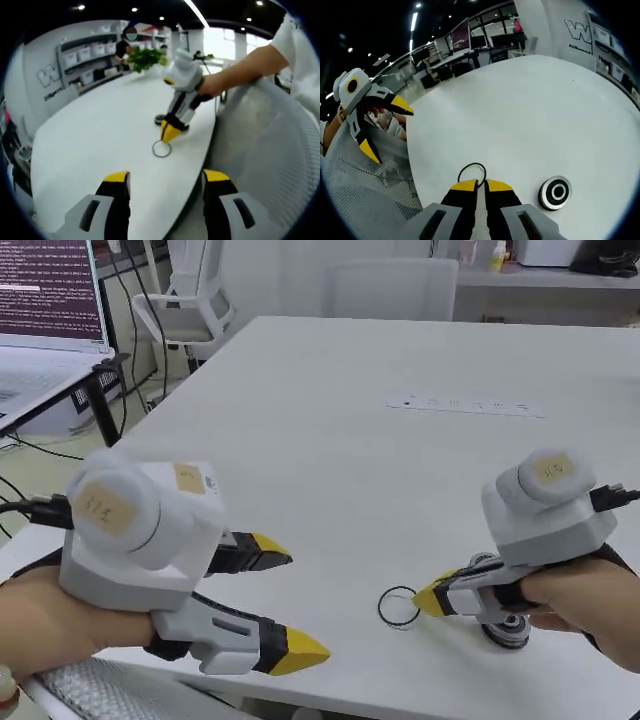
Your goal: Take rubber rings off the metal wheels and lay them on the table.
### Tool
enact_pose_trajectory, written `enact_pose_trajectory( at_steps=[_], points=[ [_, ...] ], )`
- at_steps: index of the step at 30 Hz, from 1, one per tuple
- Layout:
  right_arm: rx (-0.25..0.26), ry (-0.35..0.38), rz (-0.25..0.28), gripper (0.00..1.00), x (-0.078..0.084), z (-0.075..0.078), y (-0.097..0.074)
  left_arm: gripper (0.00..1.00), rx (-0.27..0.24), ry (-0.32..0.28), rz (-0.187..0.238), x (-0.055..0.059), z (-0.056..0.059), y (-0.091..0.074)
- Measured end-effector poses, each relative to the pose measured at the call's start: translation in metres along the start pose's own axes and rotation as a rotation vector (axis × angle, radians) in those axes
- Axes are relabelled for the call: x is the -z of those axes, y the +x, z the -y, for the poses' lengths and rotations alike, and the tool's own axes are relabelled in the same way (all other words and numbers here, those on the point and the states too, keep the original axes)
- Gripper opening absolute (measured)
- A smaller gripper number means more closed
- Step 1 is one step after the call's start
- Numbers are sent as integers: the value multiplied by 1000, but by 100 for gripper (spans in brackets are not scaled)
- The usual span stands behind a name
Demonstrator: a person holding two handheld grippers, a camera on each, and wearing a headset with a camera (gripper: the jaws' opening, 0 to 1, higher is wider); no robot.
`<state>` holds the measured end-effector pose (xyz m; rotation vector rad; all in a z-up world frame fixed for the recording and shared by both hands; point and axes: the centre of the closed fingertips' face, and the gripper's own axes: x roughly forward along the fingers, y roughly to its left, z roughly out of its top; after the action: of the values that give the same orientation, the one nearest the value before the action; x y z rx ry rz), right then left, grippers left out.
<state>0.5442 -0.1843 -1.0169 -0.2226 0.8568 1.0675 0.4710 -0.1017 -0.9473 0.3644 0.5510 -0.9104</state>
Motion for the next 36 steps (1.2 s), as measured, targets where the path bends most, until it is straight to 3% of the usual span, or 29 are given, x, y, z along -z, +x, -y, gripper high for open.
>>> enact_pose_trajectory(
  at_steps=[12,19,24,30,36],
  points=[
    [15,-21,-10,13,2,5,-1,59,4,17,-21,3,1,1],
    [33,-33,5,16,-3,7,-15,58,11,18,-7,0,2,1],
    [17,3,42,18,-11,4,-26,58,13,22,-2,-1,2,1],
    [4,-82,30,25,-16,-7,-38,59,23,25,5,-2,4,1],
    [-11,-140,43,27,-17,-18,-63,59,22,26,5,-3,4,2]
  ],
)
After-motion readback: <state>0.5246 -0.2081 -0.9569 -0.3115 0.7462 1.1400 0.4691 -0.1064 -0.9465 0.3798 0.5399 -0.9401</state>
